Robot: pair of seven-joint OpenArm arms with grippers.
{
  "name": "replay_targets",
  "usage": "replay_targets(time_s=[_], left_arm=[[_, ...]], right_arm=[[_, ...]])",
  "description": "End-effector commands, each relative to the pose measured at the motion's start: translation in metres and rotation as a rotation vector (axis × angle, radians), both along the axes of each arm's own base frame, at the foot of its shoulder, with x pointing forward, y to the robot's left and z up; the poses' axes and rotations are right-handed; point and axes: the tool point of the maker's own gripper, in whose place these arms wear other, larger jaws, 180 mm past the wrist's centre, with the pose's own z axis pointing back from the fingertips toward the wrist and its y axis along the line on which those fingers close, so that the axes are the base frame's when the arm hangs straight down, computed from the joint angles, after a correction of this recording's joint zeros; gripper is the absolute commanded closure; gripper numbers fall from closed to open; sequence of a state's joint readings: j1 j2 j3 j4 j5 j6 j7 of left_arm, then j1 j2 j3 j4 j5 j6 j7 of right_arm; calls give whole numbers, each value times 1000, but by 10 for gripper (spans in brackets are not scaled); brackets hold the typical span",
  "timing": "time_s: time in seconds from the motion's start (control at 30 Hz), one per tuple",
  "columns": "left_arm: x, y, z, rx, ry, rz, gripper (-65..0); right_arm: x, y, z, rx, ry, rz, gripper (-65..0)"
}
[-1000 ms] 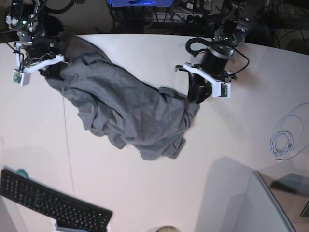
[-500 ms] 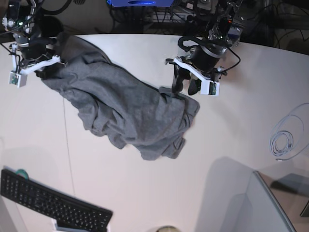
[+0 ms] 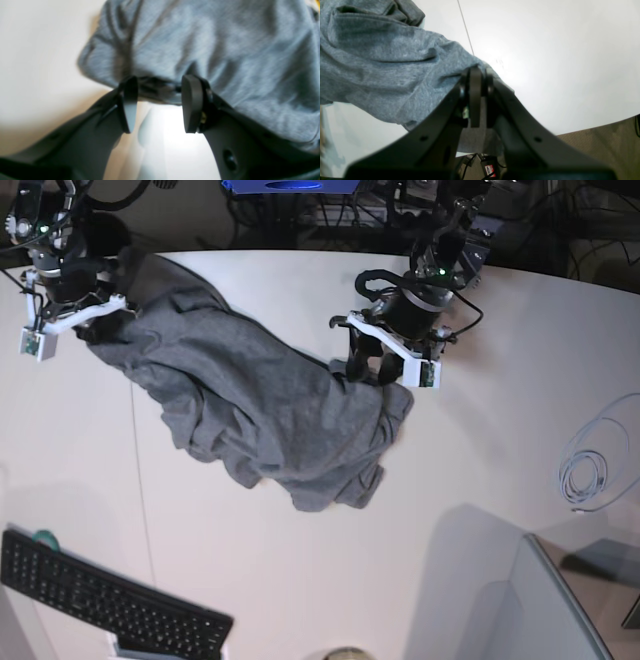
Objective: Layout the t-shirt on the table in an organized manner, then fold the t-shirt properly
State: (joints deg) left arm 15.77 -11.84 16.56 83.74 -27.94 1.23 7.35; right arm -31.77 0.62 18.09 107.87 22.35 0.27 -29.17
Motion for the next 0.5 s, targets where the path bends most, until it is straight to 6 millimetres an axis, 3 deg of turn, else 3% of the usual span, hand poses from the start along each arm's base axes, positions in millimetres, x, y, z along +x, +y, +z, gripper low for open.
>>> replay_targets(time_s=[0.0, 0.37, 0.4, 0.47], left_arm=[[9, -2, 10, -11, -39, 1, -267], [21, -7, -22, -8, 32, 34, -250], [24, -4, -23, -3, 31, 34, -214], [27, 2, -22, 9, 24, 39, -51]], right_arm=[[6, -1, 8, -9, -36, 4, -2], [6, -1, 8, -9, -38, 4, -2], [6, -1, 8, -9, -38, 4, -2], [7, -1, 8, -9, -39, 4, -2]])
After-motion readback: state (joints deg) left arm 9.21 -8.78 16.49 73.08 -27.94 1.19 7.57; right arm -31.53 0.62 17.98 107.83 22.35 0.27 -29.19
